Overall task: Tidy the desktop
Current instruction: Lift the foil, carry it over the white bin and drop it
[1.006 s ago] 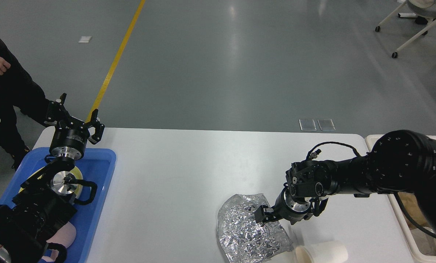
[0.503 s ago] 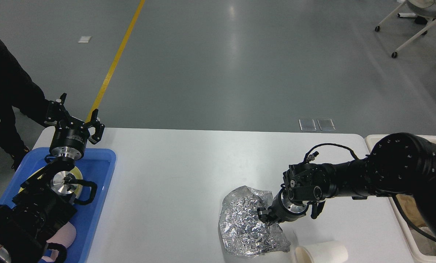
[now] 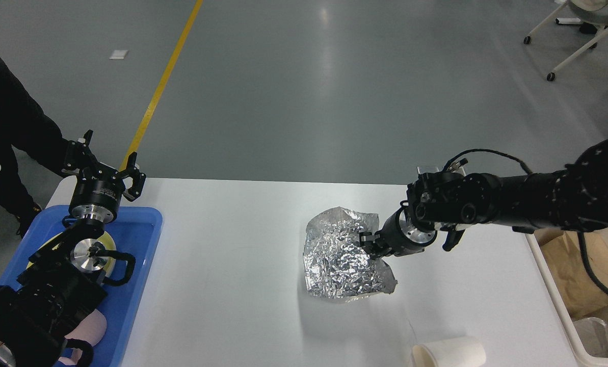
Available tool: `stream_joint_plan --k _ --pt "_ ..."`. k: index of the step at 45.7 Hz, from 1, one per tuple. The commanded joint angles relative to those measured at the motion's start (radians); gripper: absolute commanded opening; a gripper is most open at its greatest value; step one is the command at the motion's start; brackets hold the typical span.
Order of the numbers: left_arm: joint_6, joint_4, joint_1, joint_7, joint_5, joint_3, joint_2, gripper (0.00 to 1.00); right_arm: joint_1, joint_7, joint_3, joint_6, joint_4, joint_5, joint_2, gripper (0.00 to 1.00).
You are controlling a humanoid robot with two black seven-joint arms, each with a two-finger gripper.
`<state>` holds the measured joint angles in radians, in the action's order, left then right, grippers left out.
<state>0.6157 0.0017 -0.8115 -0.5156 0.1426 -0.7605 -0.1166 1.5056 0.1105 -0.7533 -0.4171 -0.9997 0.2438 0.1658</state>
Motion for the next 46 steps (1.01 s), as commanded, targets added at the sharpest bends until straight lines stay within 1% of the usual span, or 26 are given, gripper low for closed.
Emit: stream_joint_plan --k 1,4,8,16,25,30,35,46 --pt "-0.001 0.0 0.0 0.0 0.0 0.0 0.0 0.96 0.073 0.0 0.091 -0.084 -0.016 0.0 0.127 0.0" --pt "-0.001 0.0 0.0 0.0 0.0 0.0 0.0 0.96 0.114 0.001 0.123 -0.144 -0.016 0.002 0.182 0.0" --pt "-0.001 0.0 0.0 -0.001 0.0 0.0 0.0 0.96 0.171 0.001 0.144 -0.193 -0.016 0.002 0.239 0.0" --pt "-0.001 0.0 0.0 0.0 0.0 0.0 0.0 0.96 0.294 0.001 0.147 -0.242 -0.014 0.002 0.325 0.0" --pt "-0.001 0.0 0.0 0.0 0.0 0.0 0.0 0.96 0.375 0.001 0.149 -0.253 -0.014 0.0 0.414 0.0" --pt "-0.001 0.0 0.0 0.0 0.0 0.0 0.0 0.96 0.358 0.003 0.143 -0.239 -0.001 0.002 0.458 0.0" --pt "-0.001 0.0 0.0 0.0 0.0 0.0 0.0 0.96 0.311 0.005 0.138 -0.22 0.045 0.003 0.505 0.0" --pt "-0.001 0.0 0.0 0.0 0.0 0.0 0.0 0.96 0.122 0.005 0.131 -0.111 0.208 0.002 0.569 0.0"
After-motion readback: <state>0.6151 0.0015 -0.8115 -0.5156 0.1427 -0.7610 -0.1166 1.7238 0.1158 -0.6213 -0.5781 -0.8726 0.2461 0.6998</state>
